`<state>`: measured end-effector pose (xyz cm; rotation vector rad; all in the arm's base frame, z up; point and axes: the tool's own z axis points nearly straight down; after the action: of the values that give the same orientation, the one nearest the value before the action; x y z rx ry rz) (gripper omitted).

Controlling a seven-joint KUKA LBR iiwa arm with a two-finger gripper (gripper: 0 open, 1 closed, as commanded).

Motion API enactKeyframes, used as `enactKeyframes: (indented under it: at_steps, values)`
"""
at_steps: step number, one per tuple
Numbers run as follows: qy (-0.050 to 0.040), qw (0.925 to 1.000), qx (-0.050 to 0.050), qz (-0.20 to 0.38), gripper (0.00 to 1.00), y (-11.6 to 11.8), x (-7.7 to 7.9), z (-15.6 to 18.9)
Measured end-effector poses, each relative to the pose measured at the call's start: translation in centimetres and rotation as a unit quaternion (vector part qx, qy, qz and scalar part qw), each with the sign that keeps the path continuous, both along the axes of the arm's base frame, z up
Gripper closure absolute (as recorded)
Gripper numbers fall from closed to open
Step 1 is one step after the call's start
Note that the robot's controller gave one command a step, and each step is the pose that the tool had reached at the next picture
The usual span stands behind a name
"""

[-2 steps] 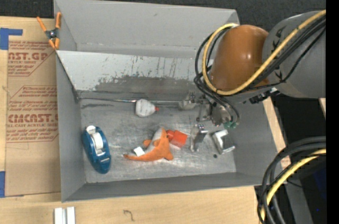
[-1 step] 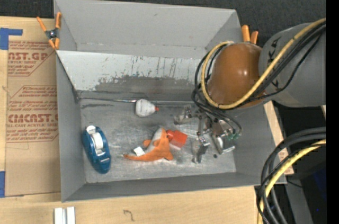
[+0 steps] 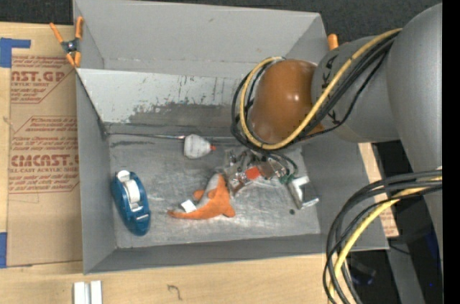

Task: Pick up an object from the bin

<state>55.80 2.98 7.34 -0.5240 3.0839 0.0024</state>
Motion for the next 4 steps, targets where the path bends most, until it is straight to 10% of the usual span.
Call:
enactKeyframes:
  at_steps: [2,3,4]
  values:
    - [0.0086,0.9994,-0.002,0.032,1.0,-0.2,0.0,3.7]
    - [0.0058,0.9908,0.0,-0.135,0.0,8.7,0.0,6.1]
    - [0.0067,0.9903,0.0,-0.139,0.0,10.1,-0.3,5.7]
